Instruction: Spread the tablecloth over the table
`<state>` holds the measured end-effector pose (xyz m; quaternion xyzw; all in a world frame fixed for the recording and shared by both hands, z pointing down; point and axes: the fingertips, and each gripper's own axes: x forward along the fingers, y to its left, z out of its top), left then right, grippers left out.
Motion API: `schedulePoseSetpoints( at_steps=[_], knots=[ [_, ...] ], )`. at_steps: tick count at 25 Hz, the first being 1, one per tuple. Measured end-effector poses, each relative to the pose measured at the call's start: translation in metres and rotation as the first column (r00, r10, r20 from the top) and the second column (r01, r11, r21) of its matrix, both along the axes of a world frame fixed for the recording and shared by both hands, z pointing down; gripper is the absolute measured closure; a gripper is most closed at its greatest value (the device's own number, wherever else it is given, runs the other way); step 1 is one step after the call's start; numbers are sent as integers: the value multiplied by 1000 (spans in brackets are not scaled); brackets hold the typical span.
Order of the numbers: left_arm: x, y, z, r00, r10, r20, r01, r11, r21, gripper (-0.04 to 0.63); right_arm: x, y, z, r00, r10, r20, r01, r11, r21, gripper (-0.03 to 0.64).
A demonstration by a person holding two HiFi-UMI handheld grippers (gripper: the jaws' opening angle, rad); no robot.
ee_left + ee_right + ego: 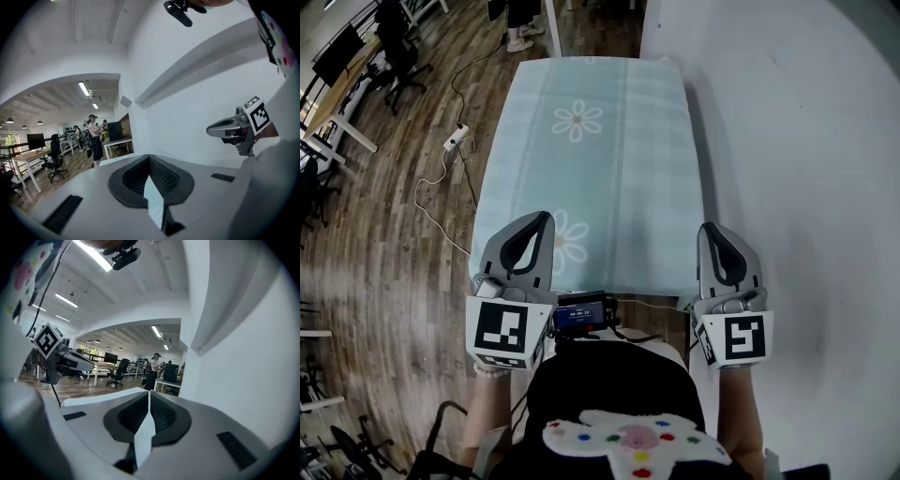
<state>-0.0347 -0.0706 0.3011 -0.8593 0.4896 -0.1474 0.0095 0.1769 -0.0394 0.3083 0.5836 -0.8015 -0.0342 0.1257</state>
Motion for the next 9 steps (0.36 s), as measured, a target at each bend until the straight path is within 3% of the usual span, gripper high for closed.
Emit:
schedulePoseSetpoints(
  at_steps=[9],
  knots=[
    [1, 2, 2, 1000, 0, -6, 0, 1000, -1, 581, -3, 3, 3, 1000, -24, -12, 24, 1000, -6, 577]
  ],
)
